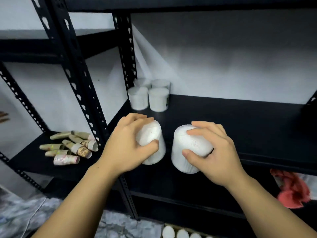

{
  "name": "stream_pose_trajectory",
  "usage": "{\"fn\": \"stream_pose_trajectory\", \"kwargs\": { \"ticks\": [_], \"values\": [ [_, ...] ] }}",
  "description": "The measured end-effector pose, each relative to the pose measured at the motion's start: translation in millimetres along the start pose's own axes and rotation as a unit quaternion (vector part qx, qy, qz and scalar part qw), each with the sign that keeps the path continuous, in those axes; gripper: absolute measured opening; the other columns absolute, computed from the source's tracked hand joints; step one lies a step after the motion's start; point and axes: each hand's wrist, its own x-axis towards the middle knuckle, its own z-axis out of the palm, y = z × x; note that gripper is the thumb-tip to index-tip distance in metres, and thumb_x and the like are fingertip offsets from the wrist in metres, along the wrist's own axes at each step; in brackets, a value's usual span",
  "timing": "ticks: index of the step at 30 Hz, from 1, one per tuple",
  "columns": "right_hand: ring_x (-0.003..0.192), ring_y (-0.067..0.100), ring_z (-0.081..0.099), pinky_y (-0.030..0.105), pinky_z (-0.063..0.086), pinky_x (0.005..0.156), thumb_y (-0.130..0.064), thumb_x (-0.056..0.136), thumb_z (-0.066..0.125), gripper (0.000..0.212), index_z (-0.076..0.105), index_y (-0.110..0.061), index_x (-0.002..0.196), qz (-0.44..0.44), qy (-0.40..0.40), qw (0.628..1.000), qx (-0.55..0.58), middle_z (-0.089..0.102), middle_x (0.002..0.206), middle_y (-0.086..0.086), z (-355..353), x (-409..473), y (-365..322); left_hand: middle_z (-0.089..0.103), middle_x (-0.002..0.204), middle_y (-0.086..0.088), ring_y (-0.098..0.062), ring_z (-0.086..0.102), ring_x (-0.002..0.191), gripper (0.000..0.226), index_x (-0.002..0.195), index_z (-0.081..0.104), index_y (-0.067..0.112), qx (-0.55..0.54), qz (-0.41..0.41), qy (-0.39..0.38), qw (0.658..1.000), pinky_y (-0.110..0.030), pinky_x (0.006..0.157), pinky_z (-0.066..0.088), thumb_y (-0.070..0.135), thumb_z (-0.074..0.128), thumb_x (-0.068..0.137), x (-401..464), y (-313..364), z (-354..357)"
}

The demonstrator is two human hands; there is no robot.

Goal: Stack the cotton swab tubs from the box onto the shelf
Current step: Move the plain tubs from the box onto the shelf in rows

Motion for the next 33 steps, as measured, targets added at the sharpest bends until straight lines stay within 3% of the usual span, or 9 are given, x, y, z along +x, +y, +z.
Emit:
{"fn": "stream_pose_trajectory", "kwargs": {
  "ticks": [7, 11, 15, 18, 22, 27, 33],
  "values": [
    [0.118, 0.005, 0.049, 0.007, 0.032, 0.099, -0.061, 0.067, 0.071, 0.049, 0.072, -0.032, 0.107, 0.025, 0.023, 0.999, -0.031, 0.057, 0.127, -0.021, 60, 90, -2, 0.05, 0.123, 0.018, -0.012, 0.047, 0.122, 0.058, 0.127, 0.061, 0.039, 0.026, -0.013, 0.007, 1.0, -0.029, 0.093, 0.043, 0.054, 0.061, 0.071, 71, -57, -7],
    [0.118, 0.005, 0.046, 0.0, 0.026, 0.093, -0.052, 0.07, 0.08, 0.044, 0.07, -0.03, 0.107, 0.068, 0.021, 0.996, -0.043, 0.056, 0.127, -0.02, 93, 112, 14, 0.054, 0.124, 0.01, -0.017, 0.046, 0.122, 0.055, 0.125, 0.062, 0.038, 0.025, -0.026, -0.011, 0.999, -0.029, 0.095, 0.042, 0.051, 0.067, 0.071, 91, -87, 5],
    [0.121, 0.005, 0.045, 0.004, 0.027, 0.093, -0.049, 0.071, 0.082, 0.042, 0.065, -0.034, 0.107, 0.091, 0.012, 0.994, -0.057, 0.054, 0.131, -0.02, 112, 119, 31, 0.055, 0.124, 0.01, -0.019, 0.048, 0.121, 0.054, 0.12, 0.064, 0.036, 0.02, -0.038, -0.016, 0.999, -0.037, 0.099, 0.047, 0.054, 0.065, 0.069, 101, -108, 16],
    [0.124, 0.003, 0.044, 0.004, 0.028, 0.092, -0.05, 0.072, 0.081, 0.042, 0.063, -0.033, 0.106, 0.106, 0.007, 0.993, -0.056, 0.051, 0.133, -0.023, 123, 124, 39, 0.054, 0.132, 0.006, -0.019, 0.048, 0.126, 0.05, 0.118, 0.066, 0.03, 0.007, -0.045, -0.006, 0.999, -0.03, 0.101, 0.042, 0.052, 0.068, 0.073, 108, -122, 23],
    [0.124, 0.004, 0.051, 0.017, 0.04, 0.099, -0.055, 0.071, 0.081, 0.044, 0.065, -0.032, 0.104, 0.108, 0.025, 0.993, -0.041, 0.051, 0.133, -0.022, 134, 135, 48, 0.049, 0.144, 0.003, -0.017, 0.039, 0.138, 0.054, 0.127, 0.067, 0.028, -0.016, -0.06, 0.01, 0.998, -0.026, 0.108, 0.034, 0.056, 0.07, 0.081, 117, -133, 30],
    [0.118, -0.003, 0.047, 0.001, 0.031, 0.09, -0.055, 0.07, 0.084, 0.048, 0.07, -0.031, 0.109, 0.135, 0.0, 0.99, -0.036, 0.044, 0.132, -0.019, 140, 153, 52, 0.05, 0.145, -0.004, -0.021, 0.038, 0.139, 0.055, 0.128, 0.068, 0.023, -0.027, -0.071, 0.026, 0.997, -0.025, 0.109, 0.031, 0.055, 0.07, 0.084, 134, -139, 37],
    [0.116, 0.002, 0.05, 0.004, 0.035, 0.092, -0.055, 0.07, 0.085, 0.05, 0.07, -0.029, 0.111, 0.13, 0.001, 0.991, -0.035, 0.045, 0.125, -0.014, 148, 162, 56, 0.054, 0.144, -0.007, -0.026, 0.044, 0.137, 0.057, 0.124, 0.069, 0.024, -0.034, -0.081, 0.022, 0.996, -0.04, 0.112, 0.04, 0.061, 0.066, 0.081, 151, -146, 44]
  ]
}}
